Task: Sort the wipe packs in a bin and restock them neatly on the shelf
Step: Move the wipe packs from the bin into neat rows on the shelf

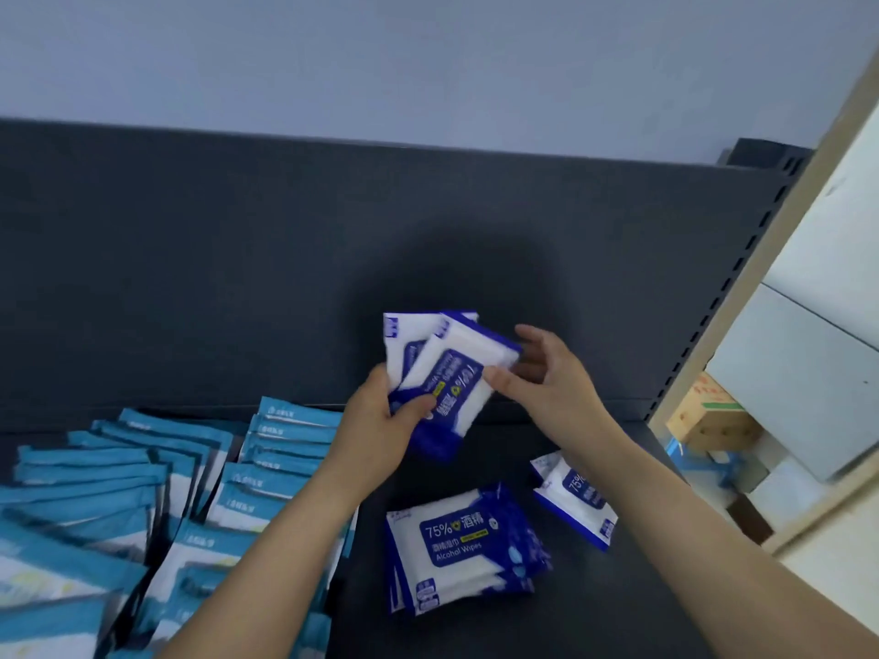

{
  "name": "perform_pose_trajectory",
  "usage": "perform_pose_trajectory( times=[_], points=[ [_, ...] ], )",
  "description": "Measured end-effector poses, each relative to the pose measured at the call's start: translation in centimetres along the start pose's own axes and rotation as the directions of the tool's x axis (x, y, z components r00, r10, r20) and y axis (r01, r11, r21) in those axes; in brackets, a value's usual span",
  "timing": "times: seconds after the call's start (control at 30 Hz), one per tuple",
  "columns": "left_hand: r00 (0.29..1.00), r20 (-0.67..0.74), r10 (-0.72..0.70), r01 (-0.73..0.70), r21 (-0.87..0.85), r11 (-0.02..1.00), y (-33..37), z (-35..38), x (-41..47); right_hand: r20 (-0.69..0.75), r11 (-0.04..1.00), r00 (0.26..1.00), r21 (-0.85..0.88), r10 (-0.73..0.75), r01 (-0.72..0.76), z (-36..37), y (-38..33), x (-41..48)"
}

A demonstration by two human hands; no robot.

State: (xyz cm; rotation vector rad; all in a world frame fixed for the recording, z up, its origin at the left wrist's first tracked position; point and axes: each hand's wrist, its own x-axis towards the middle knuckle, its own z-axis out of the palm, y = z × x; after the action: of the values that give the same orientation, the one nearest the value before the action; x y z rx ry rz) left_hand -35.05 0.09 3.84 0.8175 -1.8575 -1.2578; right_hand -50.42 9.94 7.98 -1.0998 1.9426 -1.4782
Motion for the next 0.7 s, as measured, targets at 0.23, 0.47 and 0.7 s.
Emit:
perform_pose_trajectory(
  times=[0.23, 0.47, 0.7],
  points=[
    [0.969, 0.179, -0.169, 0.204, -0.197, 0.959, 0.6, 1.2, -2.0, 0.241, 0.995, 0.968, 0.044, 0.077, -0.09, 3.4, 1.0, -1.7],
    [0.926, 0.259, -0.276, 0.091, 0.557, 0.825, -1.9, -1.2, -2.9, 0.338, 0.659, 0.94, -0.698, -0.041, 0.279, 2.7, 1.9, 1.9],
    [0.934, 0.303, -0.189, -0.046, 0.628, 0.777, -2.6, -1.9, -4.5, 0.579, 0.311, 0.809, -0.791, 0.104, 0.526, 6.1, 4.6, 4.4]
  ],
)
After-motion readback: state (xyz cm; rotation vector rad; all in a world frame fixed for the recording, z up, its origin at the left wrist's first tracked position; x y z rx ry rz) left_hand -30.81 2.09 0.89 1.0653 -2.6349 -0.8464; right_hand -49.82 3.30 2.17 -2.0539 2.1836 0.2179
